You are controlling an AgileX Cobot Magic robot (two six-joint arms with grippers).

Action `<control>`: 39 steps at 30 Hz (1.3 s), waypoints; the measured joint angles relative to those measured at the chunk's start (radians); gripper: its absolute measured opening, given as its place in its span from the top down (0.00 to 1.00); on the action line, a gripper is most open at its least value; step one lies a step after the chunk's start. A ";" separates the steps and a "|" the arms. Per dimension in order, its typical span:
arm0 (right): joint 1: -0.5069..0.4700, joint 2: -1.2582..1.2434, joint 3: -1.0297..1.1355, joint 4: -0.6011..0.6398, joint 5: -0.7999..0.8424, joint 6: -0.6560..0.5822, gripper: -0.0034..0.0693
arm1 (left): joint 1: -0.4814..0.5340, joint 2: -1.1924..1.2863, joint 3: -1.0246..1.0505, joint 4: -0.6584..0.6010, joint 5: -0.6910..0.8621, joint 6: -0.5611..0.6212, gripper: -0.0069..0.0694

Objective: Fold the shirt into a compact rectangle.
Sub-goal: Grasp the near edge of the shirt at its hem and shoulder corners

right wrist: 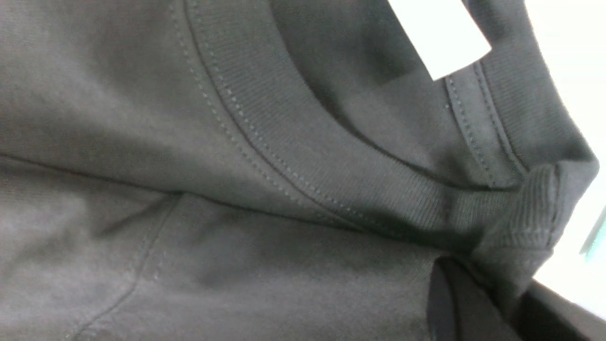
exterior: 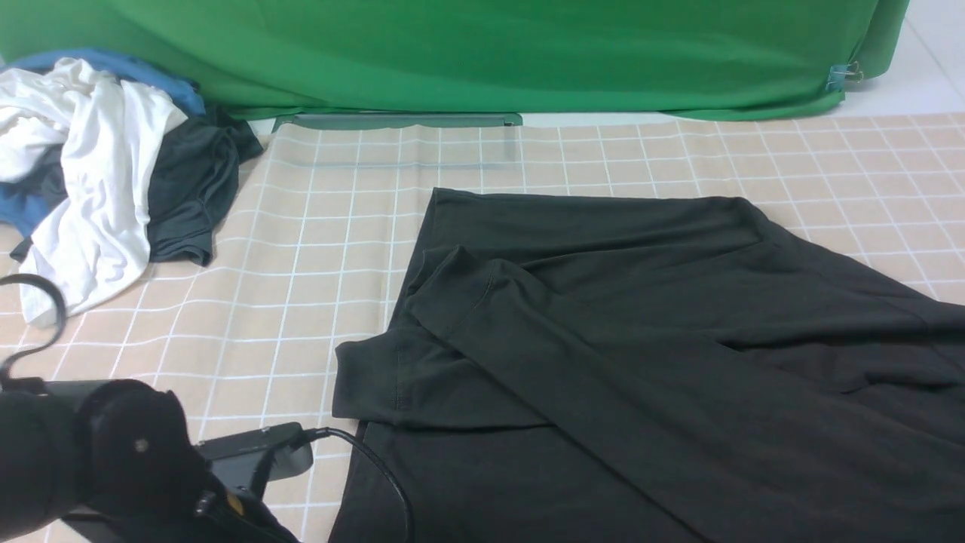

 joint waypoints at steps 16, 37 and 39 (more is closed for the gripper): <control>0.000 0.000 0.000 0.005 -0.008 0.000 0.87 | 0.001 0.026 -0.040 -0.070 -0.024 0.075 0.40; 0.000 0.000 0.000 0.019 -0.026 0.000 0.87 | 0.001 0.023 -0.003 -0.082 -0.057 0.078 0.44; 0.000 0.000 0.000 0.019 -0.026 0.000 0.87 | 0.001 0.023 -0.003 -0.084 -0.059 0.078 0.44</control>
